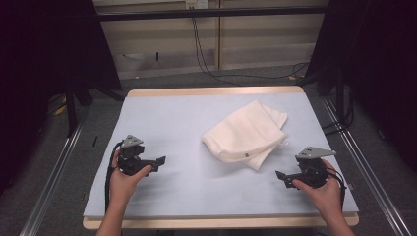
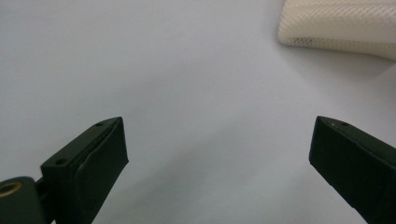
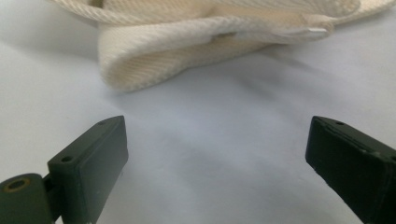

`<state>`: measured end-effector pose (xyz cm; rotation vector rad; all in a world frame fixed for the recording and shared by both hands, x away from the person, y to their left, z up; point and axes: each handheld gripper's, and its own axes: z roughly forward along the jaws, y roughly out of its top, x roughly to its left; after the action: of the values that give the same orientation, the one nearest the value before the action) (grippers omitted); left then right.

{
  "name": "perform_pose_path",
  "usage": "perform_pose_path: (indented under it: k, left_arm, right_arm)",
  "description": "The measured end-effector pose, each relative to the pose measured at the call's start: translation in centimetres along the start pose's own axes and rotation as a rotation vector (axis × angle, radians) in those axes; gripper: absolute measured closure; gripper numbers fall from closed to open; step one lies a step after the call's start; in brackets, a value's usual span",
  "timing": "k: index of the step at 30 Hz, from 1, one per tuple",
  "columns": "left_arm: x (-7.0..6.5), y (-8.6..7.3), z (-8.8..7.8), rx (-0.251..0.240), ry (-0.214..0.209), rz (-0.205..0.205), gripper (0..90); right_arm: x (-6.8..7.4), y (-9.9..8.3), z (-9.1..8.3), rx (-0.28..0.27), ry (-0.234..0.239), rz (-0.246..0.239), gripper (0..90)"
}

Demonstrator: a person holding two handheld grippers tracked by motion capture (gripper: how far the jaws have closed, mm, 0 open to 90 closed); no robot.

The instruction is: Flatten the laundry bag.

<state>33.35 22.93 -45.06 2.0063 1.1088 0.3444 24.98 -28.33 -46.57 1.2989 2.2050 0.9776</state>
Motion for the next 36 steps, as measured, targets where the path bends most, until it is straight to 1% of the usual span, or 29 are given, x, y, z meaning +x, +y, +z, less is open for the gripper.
perform_pose_path:
  k: [1, 2, 4, 5, 6, 7, 8, 9, 10, 11, 13, 14, 16, 18, 21, 22, 23, 25, 27, 30, 31, 33, 34, 35, 36]
  left_arm:
    - [0.0, 0.0, 0.0, 0.0, 0.0, 0.0, 4.1]
    - [-0.2, 0.0, 0.1, -0.001, -0.003, 0.001, 4.1]
    - [-0.6, 0.2, 0.4, 0.007, -0.011, 0.013, 4.1]
    - [-0.7, 0.2, 0.5, 0.006, -0.005, 0.016, 4.1]
    - [-0.9, 0.3, 0.5, 0.002, -0.014, 0.015, 4.1]
    - [-1.1, 0.5, 0.6, 0.0, -0.024, 0.015, 4.1]
    - [-1.2, 0.6, 0.6, 0.007, -0.029, 0.025, 4.1]
    - [-1.4, 0.7, 0.7, 0.002, -0.028, 0.021, 4.1]
    - [-1.6, 0.8, 0.8, 0.002, -0.033, 0.023, 4.1]
    - [-1.9, 0.9, 1.0, 0.006, -0.045, 0.027, 4.1]
    - [-2.3, 1.1, 1.2, 0.005, -0.048, 0.039, 4.1]
    - [-2.6, 1.3, 1.4, 0.008, -0.061, 0.044, 4.1]
    - [-3.1, 1.7, 1.5, 0.005, -0.07, 0.062, 4.1]
    - [-3.6, 2.0, 1.7, 0.001, -0.089, 0.064, 4.1]
    - [-4.5, 2.5, 2.2, 0.011, -0.119, 0.093, 4.1]
    - [-4.8, 2.7, 2.3, 0.012, -0.126, 0.094, 4.1]
    - [-5.0, 2.8, 2.4, 0.014, -0.132, 0.095, 4.1]
    - [-5.6, 3.1, 2.8, 0.01, -0.155, 0.1, 4.1]
    - [-6.0, 3.4, 3.1, 0.007, -0.163, 0.108, 4.1]
    - [-6.6, 3.8, 3.6, 0.008, -0.181, 0.108, 4.1]
    - [-6.7, 3.9, 3.8, 0.012, -0.189, 0.117, 4.1]
    - [-7.2, 4.0, 4.1, 0.03, -0.2, 0.114, 4.1]
    - [-7.4, 4.0, 4.3, 0.028, -0.211, 0.119, 4.1]
    - [-7.6, 4.1, 4.4, 0.031, -0.211, 0.129, 4.1]
    - [-8.0, 4.3, 4.6, 0.025, -0.217, 0.137, 4.1]
  right_arm:
    - [0.0, 0.0, 0.0, 0.0, 0.0, 0.0, 5.4]
    - [0.3, 0.1, 0.0, -0.007, 0.014, 0.006, 5.4]
    - [0.5, 0.2, 0.1, -0.004, 0.017, 0.003, 5.4]
    - [0.6, 0.3, 0.3, -0.007, 0.022, -0.004, 5.4]
    - [0.6, 0.3, 0.3, -0.007, 0.022, -0.004, 5.4]
    - [0.7, 0.4, 0.2, 0.004, 0.02, 0.0, 5.4]
    - [0.8, 0.4, 0.3, 0.006, 0.017, 0.003, 5.4]
    - [0.8, 0.4, 0.4, 0.006, 0.021, -0.01, 5.5]
    - [0.9, 0.4, 0.5, 0.012, 0.025, -0.012, 5.7]
    - [1.0, 0.4, 0.7, 0.02, 0.03, -0.018, 6.0]
    - [1.1, 0.4, 0.8, 0.021, 0.027, -0.022, 6.3]
    - [1.1, 0.4, 0.8, 0.025, 0.031, -0.019, 6.4]
    - [1.1, 0.5, 0.9, 0.02, 0.033, -0.018, 7.2]
    - [1.2, 0.5, 0.9, 0.022, 0.033, -0.014, 7.6]
    - [1.3, 0.6, 1.1, 0.025, 0.036, -0.022, 8.0]
    - [1.5, 0.6, 1.2, 0.03, 0.039, -0.017, 8.5]
    - [1.5, 0.7, 1.3, 0.029, 0.036, -0.027, 8.9]
    - [1.5, 0.8, 1.3, 0.025, 0.037, -0.027, 9.5]
    - [1.5, 0.8, 1.3, 0.02, 0.041, -0.033, 10.4]
    - [1.7, 0.9, 1.3, 0.027, 0.038, -0.021, 11.2]
    - [1.6, 0.9, 1.4, 0.024, 0.042, -0.028, 11.4]
    - [1.7, 0.9, 1.4, 0.033, 0.04, -0.025, 12.4]
    - [1.7, 0.9, 1.5, 0.033, 0.044, -0.021, 12.9]
    - [1.8, 0.9, 1.5, 0.034, 0.044, -0.018, 13.7]
    - [1.8, 1.0, 1.6, 0.027, 0.044, -0.025, 14.7]
